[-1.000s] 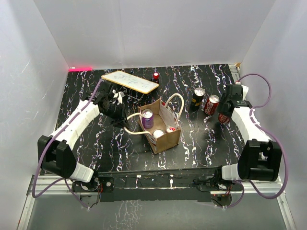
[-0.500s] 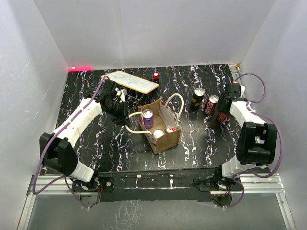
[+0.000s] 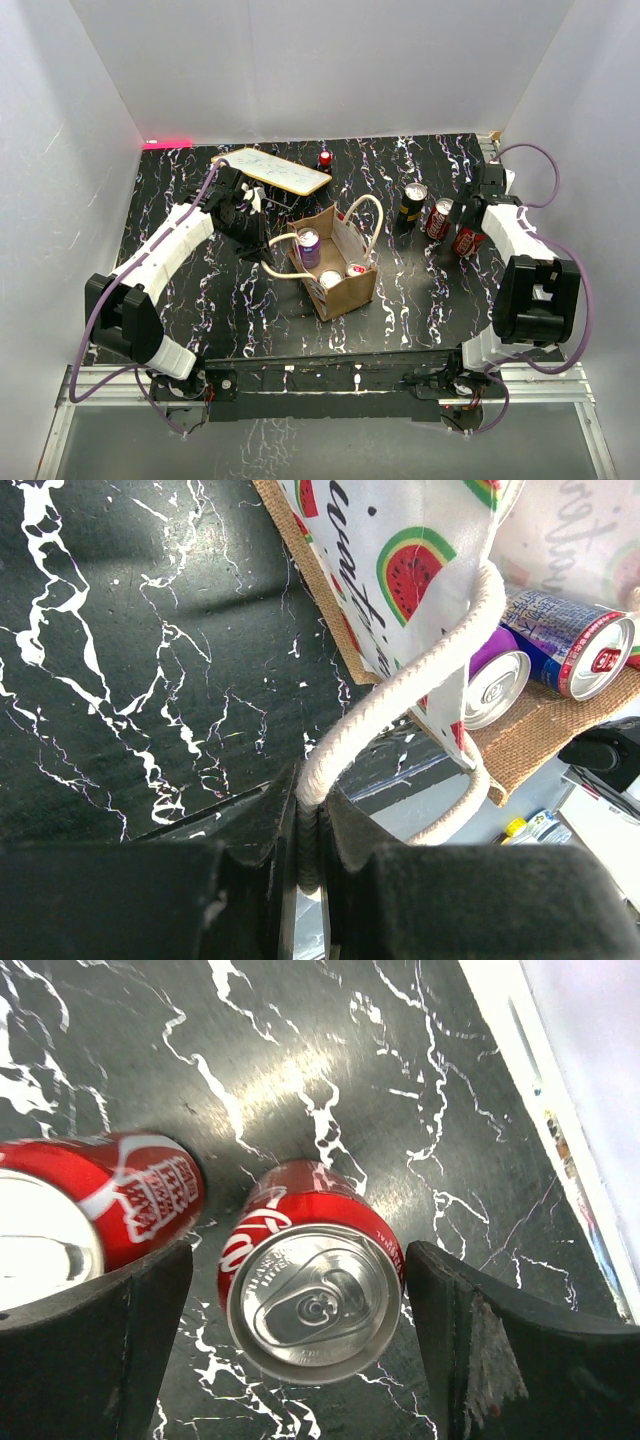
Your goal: Take the beverage out of the canvas bag
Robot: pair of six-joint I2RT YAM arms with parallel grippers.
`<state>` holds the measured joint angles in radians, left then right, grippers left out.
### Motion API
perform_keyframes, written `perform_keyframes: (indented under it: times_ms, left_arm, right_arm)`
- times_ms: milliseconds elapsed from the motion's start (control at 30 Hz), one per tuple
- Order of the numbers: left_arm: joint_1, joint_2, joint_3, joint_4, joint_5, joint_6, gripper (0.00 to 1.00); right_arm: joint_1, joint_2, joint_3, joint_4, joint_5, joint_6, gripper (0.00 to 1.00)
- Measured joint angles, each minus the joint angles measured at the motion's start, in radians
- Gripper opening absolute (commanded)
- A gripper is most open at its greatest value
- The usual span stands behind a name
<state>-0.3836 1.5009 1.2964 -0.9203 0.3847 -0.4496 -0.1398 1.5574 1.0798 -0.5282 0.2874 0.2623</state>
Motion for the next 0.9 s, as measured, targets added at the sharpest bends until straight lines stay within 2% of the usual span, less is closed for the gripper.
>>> perform_keyframes:
  times_ms: [267,567,767,900]
  left_arm:
    - [0.000,0.001,0.000,0.006,0.023,-0.013,0.00]
    - [0.000,0.001,-0.014,0.008,0.028,-0.023,0.00]
    - [0.000,0.001,-0.022,0.005,0.027,-0.023,0.00]
    - [0.000,0.001,-0.022,-0.001,0.023,-0.023,0.00]
  right_arm:
    - [-0.001,-0.099,0.094,-0.100,-0.046,0.024,0.90]
    - [0.027,-0.227,0.201,-0.230,-0.296,0.048,0.90]
    - [0.174,-0.252,0.309,-0.272,-0.459,0.028,0.90]
    - [0.360,-0.262,0.377,-0.256,-0.525,0.004,0.90]
